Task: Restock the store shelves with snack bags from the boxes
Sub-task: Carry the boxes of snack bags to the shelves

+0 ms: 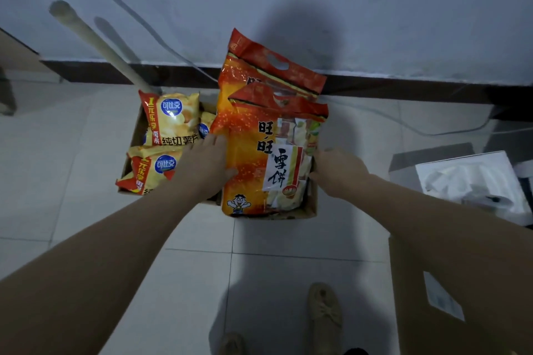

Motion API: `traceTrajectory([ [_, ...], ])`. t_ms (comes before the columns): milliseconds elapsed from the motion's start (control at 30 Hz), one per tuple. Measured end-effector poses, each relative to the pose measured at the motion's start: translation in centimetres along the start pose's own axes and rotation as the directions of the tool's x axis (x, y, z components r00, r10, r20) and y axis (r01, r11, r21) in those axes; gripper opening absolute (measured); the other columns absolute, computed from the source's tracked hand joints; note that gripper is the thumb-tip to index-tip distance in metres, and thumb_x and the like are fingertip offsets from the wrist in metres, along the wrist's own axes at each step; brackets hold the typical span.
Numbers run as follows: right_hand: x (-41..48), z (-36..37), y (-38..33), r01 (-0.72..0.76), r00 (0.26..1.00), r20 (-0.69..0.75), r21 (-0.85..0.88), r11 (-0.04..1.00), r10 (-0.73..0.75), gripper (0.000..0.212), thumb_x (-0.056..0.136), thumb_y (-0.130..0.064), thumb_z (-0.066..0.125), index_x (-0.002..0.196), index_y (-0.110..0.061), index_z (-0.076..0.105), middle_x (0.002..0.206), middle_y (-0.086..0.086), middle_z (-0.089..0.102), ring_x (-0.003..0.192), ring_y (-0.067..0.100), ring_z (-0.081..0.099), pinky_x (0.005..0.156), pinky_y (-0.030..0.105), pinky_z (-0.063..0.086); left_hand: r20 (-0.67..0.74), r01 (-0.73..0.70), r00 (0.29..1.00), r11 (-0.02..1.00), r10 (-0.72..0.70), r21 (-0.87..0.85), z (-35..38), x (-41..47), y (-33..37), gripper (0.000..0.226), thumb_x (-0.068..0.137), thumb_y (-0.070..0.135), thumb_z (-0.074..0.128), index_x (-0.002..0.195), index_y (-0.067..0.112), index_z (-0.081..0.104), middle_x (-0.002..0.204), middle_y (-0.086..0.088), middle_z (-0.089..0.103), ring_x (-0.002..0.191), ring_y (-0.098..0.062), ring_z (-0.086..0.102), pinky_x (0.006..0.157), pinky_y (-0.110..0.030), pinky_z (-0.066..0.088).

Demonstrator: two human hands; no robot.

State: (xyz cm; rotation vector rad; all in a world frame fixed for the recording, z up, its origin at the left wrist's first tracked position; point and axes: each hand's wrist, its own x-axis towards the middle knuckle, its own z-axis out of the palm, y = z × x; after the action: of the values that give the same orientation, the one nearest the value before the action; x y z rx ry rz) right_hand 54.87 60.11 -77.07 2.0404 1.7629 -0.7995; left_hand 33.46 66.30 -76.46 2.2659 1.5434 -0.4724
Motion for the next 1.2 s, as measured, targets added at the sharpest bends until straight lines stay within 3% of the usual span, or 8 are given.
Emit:
traceTrajectory([
  [267, 6.5, 5.6, 2.7, -0.111, 0.993, 0.03, 0.009, 0.994, 0.11, 0.025, 0.092, -0.012, 0.051, 0.116, -0.008, 0.055, 0.113, 0.012, 0.061, 0.102, 0.03, 0.061, 0.068, 0.032, 0.042, 0.022, 0.252, 0.967, 0.941, -0.254, -0.226, 5.8, 5.9, -0.4, 0.113, 0.064, 0.058, 0.075, 0.147, 0.013, 0.012, 0.151, -0.013, 0.025, 0.139, -0.035, 0.024, 0.112, -0.052, 0.023],
  [433, 8.9, 8.7, 3.4, -0.205, 0.978, 0.052, 0.085, 0.975, 0.201, 0.027, 0.09, -0.008, 0.051, 0.116, -0.007, 0.056, 0.114, 0.012, 0.063, 0.103, 0.03, 0.062, 0.07, 0.031, 0.044, 0.096, 0.307, 0.952, 0.9, -0.291, -0.31, 7.9, 7.5, -0.5, 0.127, 0.059, 0.058, 0.078, 0.149, 0.013, 0.0, 0.154, -0.015, 0.017, 0.142, -0.036, 0.019, 0.113, -0.056, 0.023],
  [567, 10.4, 10.3, 3.5, -0.27, 0.963, 0.081, 0.226, 0.936, 0.258, 0.025, 0.093, -0.008, 0.048, 0.118, -0.004, 0.054, 0.119, 0.014, 0.061, 0.107, 0.03, 0.061, 0.075, 0.032, 0.046, 0.084, 0.378, 0.926, 0.883, -0.369, -0.279, 8.4, 8.3, -0.5, 0.135, 0.056, 0.063, 0.077, 0.149, 0.008, -0.004, 0.155, -0.017, 0.01, 0.143, -0.037, 0.011, 0.115, -0.053, 0.017],
  [767, 11.7, 11.4, 4.7, -0.286, 0.958, 0.114, 0.319, 0.904, 0.263, 0.027, 0.092, -0.008, 0.051, 0.118, 0.0, 0.053, 0.121, 0.018, 0.059, 0.11, 0.032, 0.058, 0.077, 0.031, 0.045, 0.042, 0.375, 0.924, 0.877, -0.381, -0.302, 8.8, 8.7, -0.4, 0.128, 0.053, 0.062, 0.078, 0.147, 0.008, 0.01, 0.151, -0.017, 0.019, 0.142, -0.036, 0.016, 0.115, -0.052, 0.019],
  [900, 11.7, 11.4, 5.7, -0.292, 0.956, 0.124, 0.363, 0.885, 0.264, 0.022, 0.091, -0.009, 0.053, 0.109, 0.001, 0.059, 0.113, 0.019, 0.062, 0.088, 0.028, 0.056, 0.071, 0.028, 0.042, 0.06, 0.373, 0.926, 0.878, -0.373, -0.3, 8.6, 8.6, 0.2, 0.122, 0.054, 0.062, 0.078, 0.144, 0.008, 0.017, 0.149, -0.017, 0.021, 0.141, -0.036, 0.017, 0.114, -0.051, 0.02],
  [1000, 11.4, 11.6, 6.7, -0.315, 0.949, 0.115, 0.359, 0.879, 0.293, 0.016, 0.089, -0.009, 0.053, 0.101, 0.001, 0.06, 0.097, 0.016, 0.061, 0.084, 0.027, 0.056, 0.068, 0.027, 0.042, 0.055, 0.363, 0.929, 0.876, -0.365, -0.317, 8.9, 8.0, 1.2, 0.119, 0.054, 0.064, 0.077, 0.141, 0.007, 0.02, 0.146, -0.016, 0.024, 0.138, -0.034, 0.021, 0.111, -0.049, 0.026],
  [1067, 10.9, 11.7, 7.5, -0.344, 0.939, 0.113, 0.349, 0.872, 0.325, 0.007, 0.088, -0.008, 0.055, 0.084, -0.002, 0.056, 0.081, 0.01, 0.053, 0.09, 0.03, 0.061, 0.066, 0.027, 0.041, 0.054, 0.336, 0.939, 0.87, -0.34, -0.36, 9.5, 7.4, 2.2, 0.116, 0.055, 0.061, 0.078, 0.14, 0.005, 0.021, 0.144, -0.015, 0.026, 0.136, -0.033, 0.025, 0.109, -0.046, 0.029],
  [1200, 9.6, 11.8, 9.2, -0.425, 0.905, 0.177, 0.334, 0.842, 0.387, 0.014, 0.085, -0.006, 0.056, 0.073, -0.005, 0.05, 0.082, 0.01, 0.053, 0.064, 0.022, 0.052, 0.057, 0.028, 0.043, 0.058, 0.291, 0.954, 0.862, -0.294, -0.415, 10.6, 6.8, 3.9, 0.115, 0.055, 0.062, 0.077, 0.138, 0.006, 0.021, 0.148, -0.013, 0.02, 0.139, -0.032, 0.02, 0.112, -0.048, 0.023],
])
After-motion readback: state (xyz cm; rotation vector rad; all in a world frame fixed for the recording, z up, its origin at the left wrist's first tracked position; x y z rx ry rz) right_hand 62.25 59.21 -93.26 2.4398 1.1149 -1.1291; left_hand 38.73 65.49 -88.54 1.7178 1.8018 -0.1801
